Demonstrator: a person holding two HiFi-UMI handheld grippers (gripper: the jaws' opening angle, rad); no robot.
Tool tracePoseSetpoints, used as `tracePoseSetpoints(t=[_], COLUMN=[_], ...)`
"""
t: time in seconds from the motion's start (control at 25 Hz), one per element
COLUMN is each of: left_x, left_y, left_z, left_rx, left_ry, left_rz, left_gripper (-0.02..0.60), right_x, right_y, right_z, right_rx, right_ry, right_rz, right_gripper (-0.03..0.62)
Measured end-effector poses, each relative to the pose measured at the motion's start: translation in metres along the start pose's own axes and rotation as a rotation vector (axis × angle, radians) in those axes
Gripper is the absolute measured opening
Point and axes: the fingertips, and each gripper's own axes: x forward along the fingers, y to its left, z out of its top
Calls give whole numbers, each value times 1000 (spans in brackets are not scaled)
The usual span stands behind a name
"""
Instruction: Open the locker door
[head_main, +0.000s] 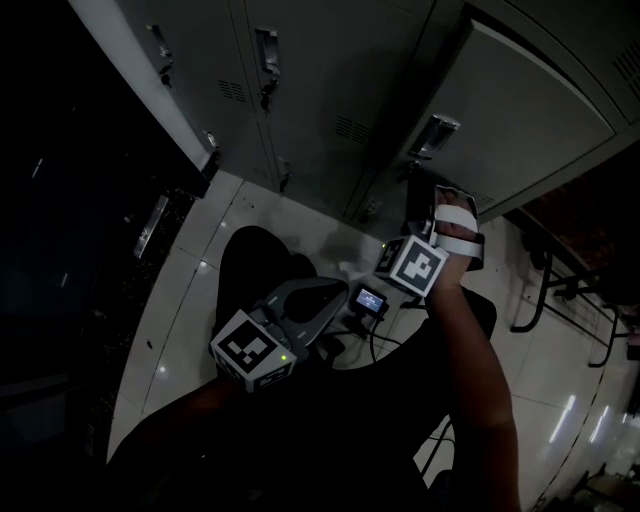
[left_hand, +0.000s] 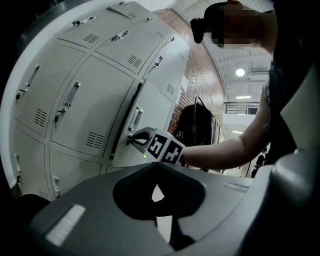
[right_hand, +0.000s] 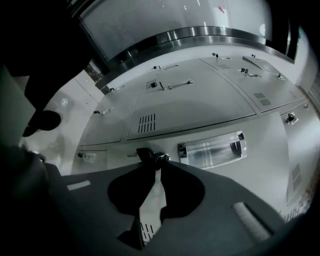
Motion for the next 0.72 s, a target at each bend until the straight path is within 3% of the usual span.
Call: tracePoseSetpoints(t=[0.36, 0.72], left_x=[2, 7], left_y=[-8, -22], left_z=[-9, -11], left_rx=[20, 38], left_ry=[22, 40], left_rz=[-21, -54], left_gripper=[12, 12], right_x=[-94, -152], right_y=[25, 38], right_z=[-28, -92], right_rx=[24, 109], right_ry=[-23, 97], right_rz=[36, 83], right_gripper=[36, 32])
